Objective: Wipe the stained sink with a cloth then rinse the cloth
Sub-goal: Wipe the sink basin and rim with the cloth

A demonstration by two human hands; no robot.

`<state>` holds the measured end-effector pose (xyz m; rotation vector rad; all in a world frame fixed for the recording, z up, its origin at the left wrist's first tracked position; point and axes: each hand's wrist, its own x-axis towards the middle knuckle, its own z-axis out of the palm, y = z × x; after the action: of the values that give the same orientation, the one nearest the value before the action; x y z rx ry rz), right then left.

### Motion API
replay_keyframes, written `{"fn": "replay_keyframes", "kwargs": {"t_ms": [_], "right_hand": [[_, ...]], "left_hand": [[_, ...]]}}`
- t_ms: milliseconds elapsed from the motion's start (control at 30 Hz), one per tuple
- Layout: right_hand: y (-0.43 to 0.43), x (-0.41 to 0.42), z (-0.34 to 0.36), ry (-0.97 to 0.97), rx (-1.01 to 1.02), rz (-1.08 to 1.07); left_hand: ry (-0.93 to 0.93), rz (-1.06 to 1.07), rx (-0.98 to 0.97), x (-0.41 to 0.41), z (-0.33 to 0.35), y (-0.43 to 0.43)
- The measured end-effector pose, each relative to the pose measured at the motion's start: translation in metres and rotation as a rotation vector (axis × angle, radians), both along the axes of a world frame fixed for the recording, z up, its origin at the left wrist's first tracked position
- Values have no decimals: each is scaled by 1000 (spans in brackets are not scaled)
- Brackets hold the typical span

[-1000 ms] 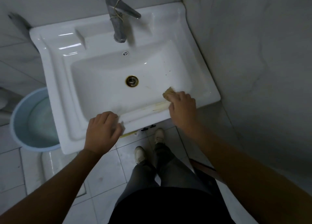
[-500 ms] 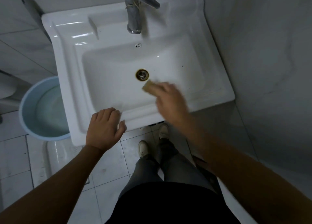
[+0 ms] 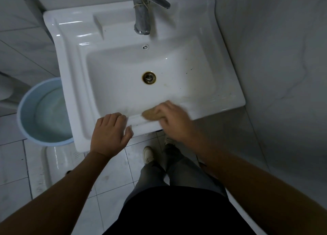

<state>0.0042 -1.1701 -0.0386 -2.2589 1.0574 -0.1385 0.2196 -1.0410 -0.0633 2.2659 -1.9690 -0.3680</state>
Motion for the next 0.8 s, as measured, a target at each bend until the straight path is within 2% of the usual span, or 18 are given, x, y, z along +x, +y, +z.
{"fn": "replay_keyframes", "kwargs": {"t_ms": [133, 233, 400, 500, 633, 800], "right_hand": [[12, 32, 2, -15, 11, 114], [-5, 0, -5, 36, -69, 134], [-61, -108, -7, 303, -411, -153], [-101, -163, 0, 500, -510, -219], [-127, -171, 6, 649, -457, -126], [-112, -148, 2, 489, -351, -188]], "left_hand": [[3, 0, 2, -1, 1, -1], [5, -4, -34, -3, 1, -1], [12, 5, -74, -3, 0, 0], [14, 6, -68, -3, -2, 0], [8, 0, -64, -2, -5, 1], [8, 8, -81, -3, -6, 1]]}}
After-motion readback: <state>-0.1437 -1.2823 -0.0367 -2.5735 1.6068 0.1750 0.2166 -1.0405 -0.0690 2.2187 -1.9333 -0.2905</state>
